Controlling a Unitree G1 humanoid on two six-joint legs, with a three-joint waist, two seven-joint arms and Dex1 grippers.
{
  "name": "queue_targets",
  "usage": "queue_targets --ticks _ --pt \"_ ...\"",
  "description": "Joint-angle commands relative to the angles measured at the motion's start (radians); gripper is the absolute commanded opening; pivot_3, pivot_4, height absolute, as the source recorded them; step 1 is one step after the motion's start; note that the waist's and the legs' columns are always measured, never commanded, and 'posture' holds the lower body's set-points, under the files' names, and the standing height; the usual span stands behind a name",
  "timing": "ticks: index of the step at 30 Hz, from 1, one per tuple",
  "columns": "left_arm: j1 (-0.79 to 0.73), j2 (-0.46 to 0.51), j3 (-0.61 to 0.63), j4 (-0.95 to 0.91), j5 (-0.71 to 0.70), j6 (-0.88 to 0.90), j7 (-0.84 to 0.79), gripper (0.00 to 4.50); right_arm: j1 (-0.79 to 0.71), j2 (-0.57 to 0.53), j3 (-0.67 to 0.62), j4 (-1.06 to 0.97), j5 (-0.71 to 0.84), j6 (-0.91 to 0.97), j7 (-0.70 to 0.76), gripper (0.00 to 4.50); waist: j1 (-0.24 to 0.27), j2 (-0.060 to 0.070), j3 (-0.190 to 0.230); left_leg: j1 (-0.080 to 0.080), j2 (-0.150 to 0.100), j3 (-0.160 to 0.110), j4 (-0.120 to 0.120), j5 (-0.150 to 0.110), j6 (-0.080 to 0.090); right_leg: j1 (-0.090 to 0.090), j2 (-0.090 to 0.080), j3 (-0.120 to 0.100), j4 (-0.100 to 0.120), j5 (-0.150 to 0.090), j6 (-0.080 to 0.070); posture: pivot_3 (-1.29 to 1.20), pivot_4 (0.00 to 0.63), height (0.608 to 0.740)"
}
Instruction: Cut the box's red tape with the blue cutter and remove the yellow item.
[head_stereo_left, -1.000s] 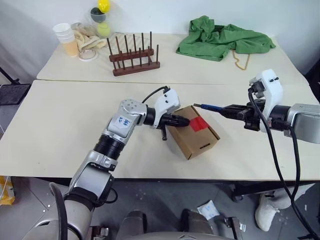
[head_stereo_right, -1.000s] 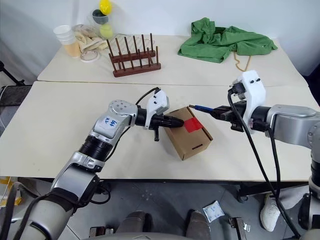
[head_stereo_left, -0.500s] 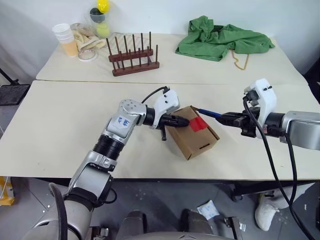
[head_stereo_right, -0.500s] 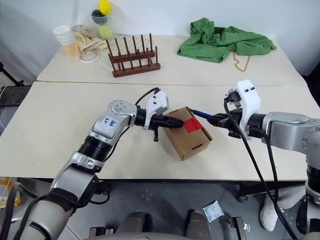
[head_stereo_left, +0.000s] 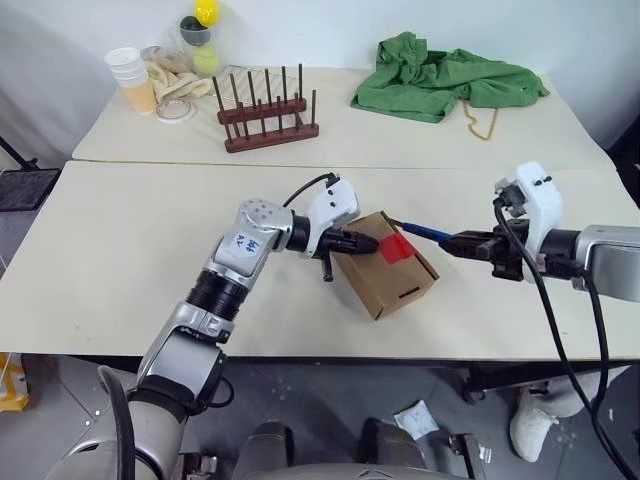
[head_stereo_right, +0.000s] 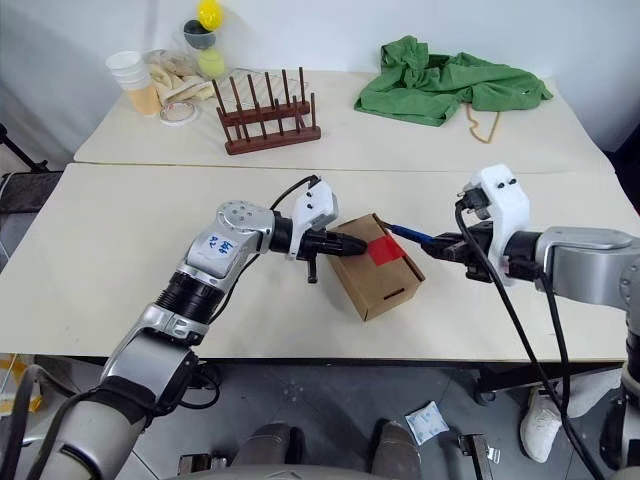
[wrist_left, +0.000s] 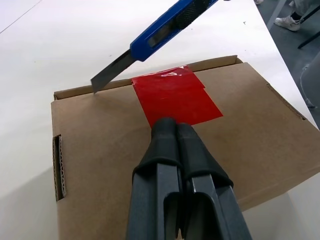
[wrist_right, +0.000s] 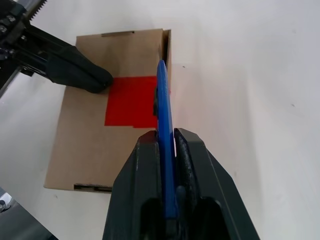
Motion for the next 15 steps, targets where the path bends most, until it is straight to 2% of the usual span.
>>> queue_targets --ticks 1,15 --pt "0.021 0.002 -0.016 -0.01 0.01 0.011 -0.002 0.0 0.013 -0.032 -0.043 -0.024 -0.005 0.006 0.013 0.15 0.0 0.0 0.0 0.0 0.0 0.0 0.0 0.0 0.0 0.0 0.0 0.0 0.0 0.0 0.0 0.0 0.15 0.74" --pt "0.015 -0.006 -0.019 0.006 0.012 0.007 -0.002 0.0 0.054 -0.07 -0.073 -0.055 0.066 0.034 0.028 0.15 0.001 0.0 0.0 0.0 0.0 0.0 0.0 0.0 0.0 0.0 0.0 0.0 0.0 0.0 0.0 0.0 0.15 0.74"
